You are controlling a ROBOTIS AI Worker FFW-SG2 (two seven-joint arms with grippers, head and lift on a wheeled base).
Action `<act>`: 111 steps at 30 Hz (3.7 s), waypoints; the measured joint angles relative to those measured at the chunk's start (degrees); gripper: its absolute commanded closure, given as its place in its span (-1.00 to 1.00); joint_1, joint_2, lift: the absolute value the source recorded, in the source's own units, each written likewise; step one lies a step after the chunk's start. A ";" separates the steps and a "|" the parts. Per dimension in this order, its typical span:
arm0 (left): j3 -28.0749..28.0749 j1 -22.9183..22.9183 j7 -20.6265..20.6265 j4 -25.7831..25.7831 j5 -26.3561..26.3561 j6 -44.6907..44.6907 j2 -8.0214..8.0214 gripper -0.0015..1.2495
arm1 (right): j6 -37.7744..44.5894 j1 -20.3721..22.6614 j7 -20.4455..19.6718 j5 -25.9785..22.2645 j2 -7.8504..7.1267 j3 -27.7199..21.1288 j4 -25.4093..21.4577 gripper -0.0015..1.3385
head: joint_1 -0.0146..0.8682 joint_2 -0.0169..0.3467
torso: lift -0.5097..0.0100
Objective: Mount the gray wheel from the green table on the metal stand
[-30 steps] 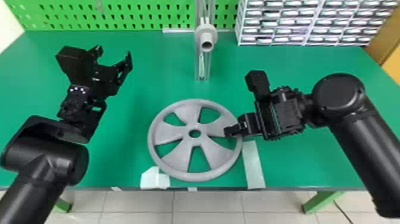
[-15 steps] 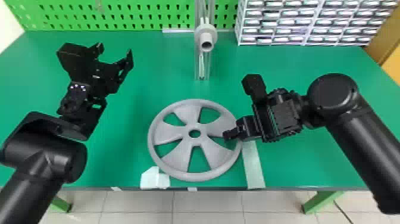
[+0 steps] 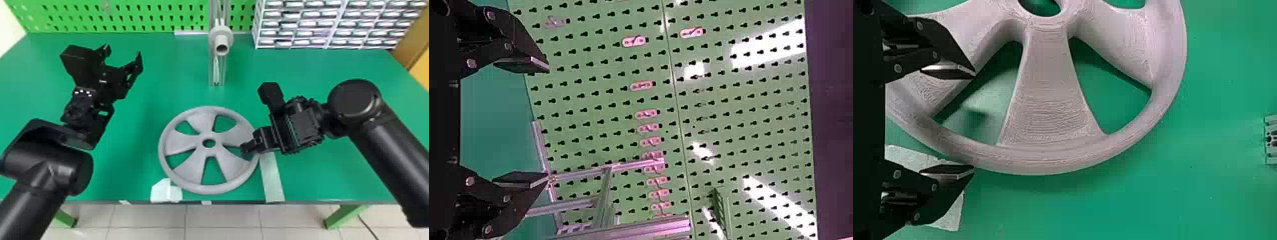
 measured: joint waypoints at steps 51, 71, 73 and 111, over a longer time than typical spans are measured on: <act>-0.05 0.59 1.25 -1.12 0.17 -1.62 0.09 -0.24 | 2.05 0.54 0.00 5.30 -0.24 -1.66 -1.88 0.67 | 1.00 -0.62 | 0.58; -0.25 1.43 4.82 -3.27 1.16 -2.31 0.09 -0.24 | 3.28 3.29 0.00 22.08 2.14 -3.45 -11.38 0.67 | 1.00 -0.62 | 0.58; -0.35 1.66 5.50 -3.53 1.52 -2.31 0.09 -0.24 | 3.12 4.00 0.00 24.07 2.59 -3.83 -12.63 0.70 | 1.00 -0.62 | 0.58; -3.19 4.56 12.51 -5.78 5.11 -2.30 -0.33 -0.24 | -12.51 19.20 4.84 44.98 8.54 -8.85 -31.89 0.92 | 1.00 -0.62 | 0.58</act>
